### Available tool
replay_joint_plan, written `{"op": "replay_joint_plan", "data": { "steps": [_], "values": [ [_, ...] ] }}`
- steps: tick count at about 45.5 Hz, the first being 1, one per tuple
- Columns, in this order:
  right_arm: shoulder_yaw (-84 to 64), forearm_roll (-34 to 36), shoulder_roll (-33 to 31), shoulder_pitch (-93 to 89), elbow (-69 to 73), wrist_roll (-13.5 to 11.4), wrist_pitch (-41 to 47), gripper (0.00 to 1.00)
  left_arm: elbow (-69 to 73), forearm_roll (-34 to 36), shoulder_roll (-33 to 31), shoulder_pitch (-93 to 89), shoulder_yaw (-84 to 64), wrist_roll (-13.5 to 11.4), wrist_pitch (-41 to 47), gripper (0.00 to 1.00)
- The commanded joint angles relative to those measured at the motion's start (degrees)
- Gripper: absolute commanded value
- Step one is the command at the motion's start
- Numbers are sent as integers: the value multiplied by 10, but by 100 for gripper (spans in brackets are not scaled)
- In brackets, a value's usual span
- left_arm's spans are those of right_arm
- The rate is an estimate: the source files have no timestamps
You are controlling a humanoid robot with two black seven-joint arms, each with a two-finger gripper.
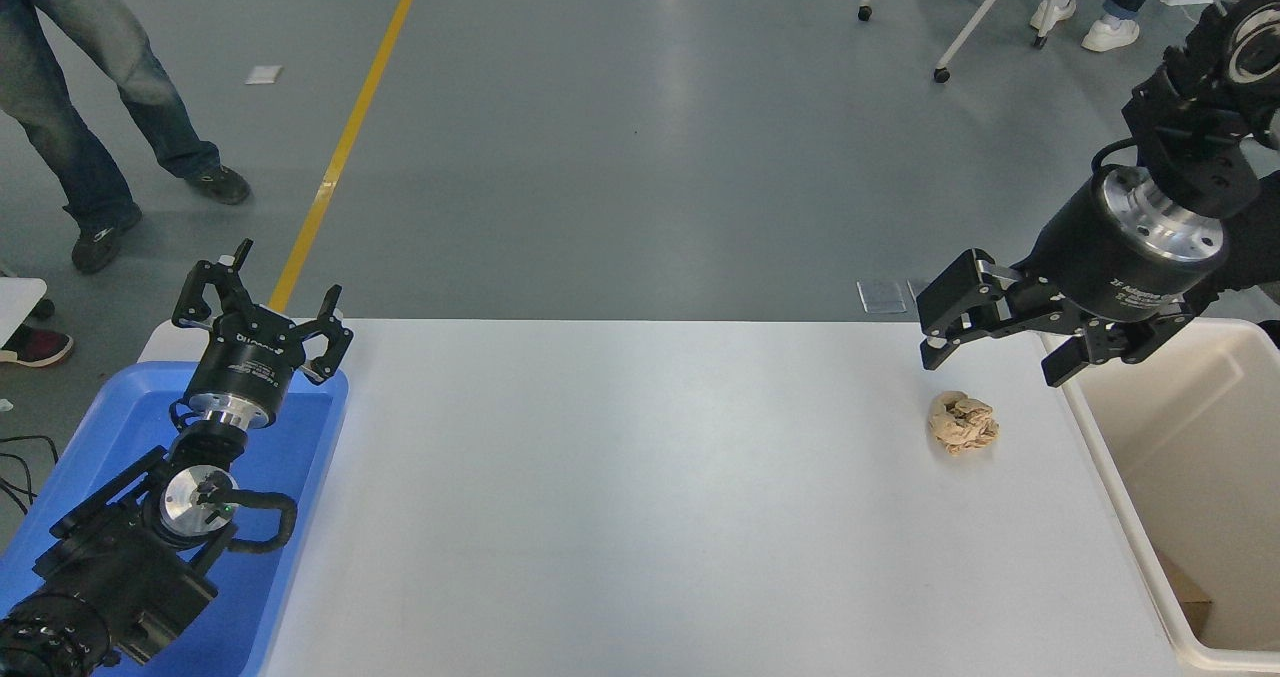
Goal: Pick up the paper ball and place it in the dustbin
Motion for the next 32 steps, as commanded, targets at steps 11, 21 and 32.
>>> {"op": "replay_joint_plan", "data": {
  "steps": [11, 21, 32],
  "values": [
    [0, 0, 1, -1, -2, 0, -1, 100, 0, 0, 0, -1, 0, 0, 1, 99],
    [0, 1, 11, -4, -6, 0, -1, 100, 0, 0, 0, -1, 0, 0, 1, 99],
    [13, 4, 31, -29, -34, 0, -1, 100, 0, -1, 0, -1, 0, 0, 1, 99]
  ]
}}
